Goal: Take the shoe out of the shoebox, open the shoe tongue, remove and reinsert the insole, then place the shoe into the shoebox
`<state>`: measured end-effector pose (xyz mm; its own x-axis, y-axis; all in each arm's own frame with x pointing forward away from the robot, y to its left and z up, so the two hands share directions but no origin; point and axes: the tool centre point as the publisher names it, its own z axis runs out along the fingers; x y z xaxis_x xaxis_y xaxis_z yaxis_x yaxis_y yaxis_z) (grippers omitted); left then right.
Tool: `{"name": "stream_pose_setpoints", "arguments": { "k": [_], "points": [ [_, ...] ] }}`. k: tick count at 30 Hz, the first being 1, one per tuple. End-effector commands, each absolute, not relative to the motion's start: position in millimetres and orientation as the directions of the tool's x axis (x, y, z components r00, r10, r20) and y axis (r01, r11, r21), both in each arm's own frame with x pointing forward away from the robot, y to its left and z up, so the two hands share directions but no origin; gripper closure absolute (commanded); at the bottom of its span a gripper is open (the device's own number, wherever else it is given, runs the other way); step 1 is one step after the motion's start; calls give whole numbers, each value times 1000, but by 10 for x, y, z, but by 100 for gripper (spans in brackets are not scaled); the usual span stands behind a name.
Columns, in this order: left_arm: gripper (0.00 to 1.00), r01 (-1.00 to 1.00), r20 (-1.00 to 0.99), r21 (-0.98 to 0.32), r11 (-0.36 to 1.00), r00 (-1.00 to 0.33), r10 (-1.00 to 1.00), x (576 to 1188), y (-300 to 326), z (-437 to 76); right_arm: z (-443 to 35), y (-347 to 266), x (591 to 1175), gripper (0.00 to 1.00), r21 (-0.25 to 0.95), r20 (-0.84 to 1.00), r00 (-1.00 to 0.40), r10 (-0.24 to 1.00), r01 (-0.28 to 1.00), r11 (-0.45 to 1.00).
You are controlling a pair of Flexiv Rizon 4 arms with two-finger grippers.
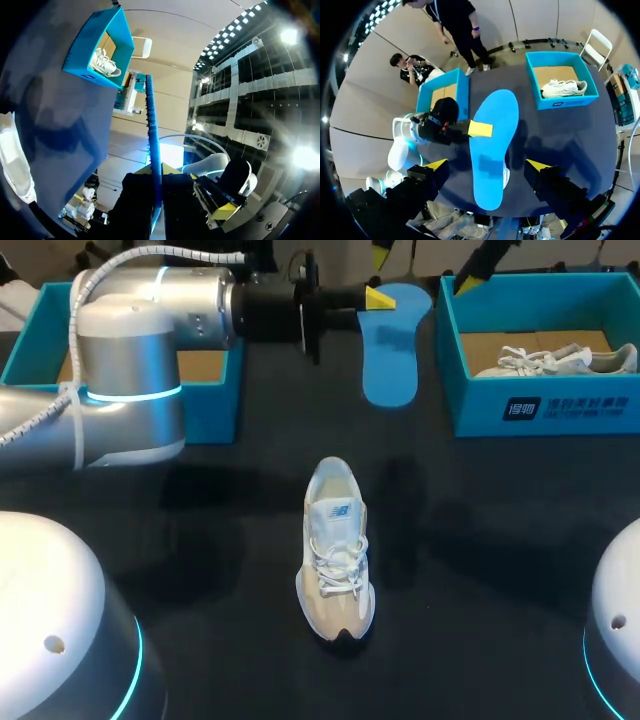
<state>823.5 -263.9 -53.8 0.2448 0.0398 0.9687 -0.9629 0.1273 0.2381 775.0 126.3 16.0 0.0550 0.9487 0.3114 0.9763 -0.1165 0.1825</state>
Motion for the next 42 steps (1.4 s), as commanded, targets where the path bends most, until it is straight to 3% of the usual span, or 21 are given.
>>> {"name": "stream_pose_setpoints", "arguments": {
  "k": [1,6,22,42],
  "points": [
    [100,-963,969,238,127,244,38,8230,-2635,-537,162,1364,7812,0,172,247,65,967,979,-110],
    [100,-963,969,238,127,244,38,8230,-2635,-537,162,1443,7795,0,195,136,53,989,978,-79],
    [100,-963,969,238,127,244,38,8230,-2635,-537,137,1464,7836,0,142,105,68,992,986,-83],
    [100,-963,969,238,127,244,38,8230,-2635,-537,139,1462,7835,0,162,87,106,991,980,-119]
  ]
}}
